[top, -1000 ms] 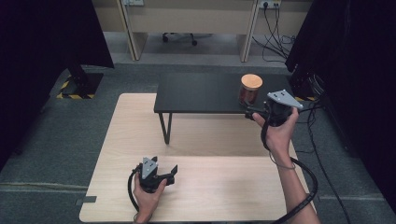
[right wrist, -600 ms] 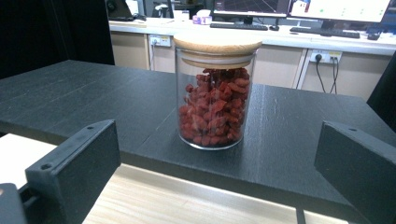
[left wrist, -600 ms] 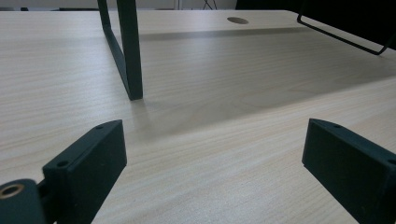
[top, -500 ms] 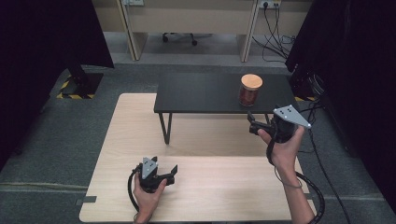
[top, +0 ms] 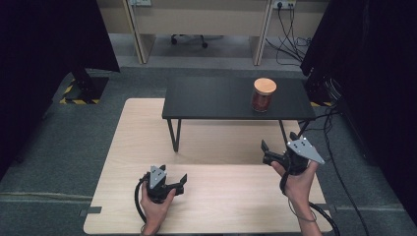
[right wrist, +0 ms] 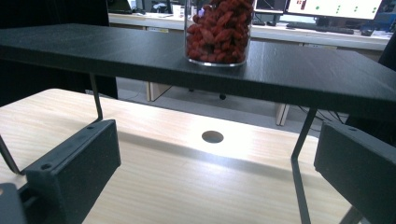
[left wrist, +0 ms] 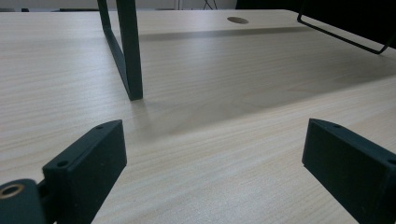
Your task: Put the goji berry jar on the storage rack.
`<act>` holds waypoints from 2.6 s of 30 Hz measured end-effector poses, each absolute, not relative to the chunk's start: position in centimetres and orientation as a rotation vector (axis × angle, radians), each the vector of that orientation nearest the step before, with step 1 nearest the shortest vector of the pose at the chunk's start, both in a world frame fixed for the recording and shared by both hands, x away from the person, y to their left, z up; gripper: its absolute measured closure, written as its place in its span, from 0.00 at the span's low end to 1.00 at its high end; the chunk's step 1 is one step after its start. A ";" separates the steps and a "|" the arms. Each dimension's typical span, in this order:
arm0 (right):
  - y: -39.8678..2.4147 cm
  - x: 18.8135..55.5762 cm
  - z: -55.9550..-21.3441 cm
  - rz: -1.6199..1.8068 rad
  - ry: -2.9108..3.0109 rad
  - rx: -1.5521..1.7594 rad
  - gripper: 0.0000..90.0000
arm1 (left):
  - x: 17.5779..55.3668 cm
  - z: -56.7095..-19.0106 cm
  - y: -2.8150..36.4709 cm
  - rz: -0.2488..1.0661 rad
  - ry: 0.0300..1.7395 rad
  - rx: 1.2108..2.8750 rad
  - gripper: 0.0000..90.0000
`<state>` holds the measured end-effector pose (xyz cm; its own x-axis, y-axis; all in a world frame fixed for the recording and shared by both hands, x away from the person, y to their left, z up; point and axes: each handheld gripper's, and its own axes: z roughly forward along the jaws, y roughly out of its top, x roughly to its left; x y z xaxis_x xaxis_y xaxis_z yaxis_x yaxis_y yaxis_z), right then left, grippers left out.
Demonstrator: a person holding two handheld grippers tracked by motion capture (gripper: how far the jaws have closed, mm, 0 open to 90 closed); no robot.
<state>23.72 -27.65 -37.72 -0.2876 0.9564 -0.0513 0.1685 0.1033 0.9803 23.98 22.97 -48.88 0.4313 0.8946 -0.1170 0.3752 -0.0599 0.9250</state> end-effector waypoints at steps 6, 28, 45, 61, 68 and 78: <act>-27.7 22.6 -39.3 1.239 1.614 1.133 0.00 | 24.0 -48.9 23.0 0.625 1.126 1.645 0.06; -29.7 20.3 -47.5 1.191 1.704 1.331 0.01 | 23.9 -48.9 22.9 0.634 1.121 1.649 0.06; -29.5 19.9 -48.4 1.195 1.700 1.340 0.02 | 23.9 -48.9 22.9 0.633 1.122 1.648 0.06; -30.0 19.9 -48.5 1.228 1.690 1.363 0.02 | 23.9 -48.9 22.8 0.633 1.121 1.652 0.06; -30.1 19.9 -48.5 1.232 1.684 1.373 0.02 | 23.9 -48.8 22.8 0.633 1.121 1.653 0.06; -30.1 19.9 -48.5 1.235 1.682 1.377 0.02 | 23.9 -48.9 22.8 0.633 1.120 1.653 0.06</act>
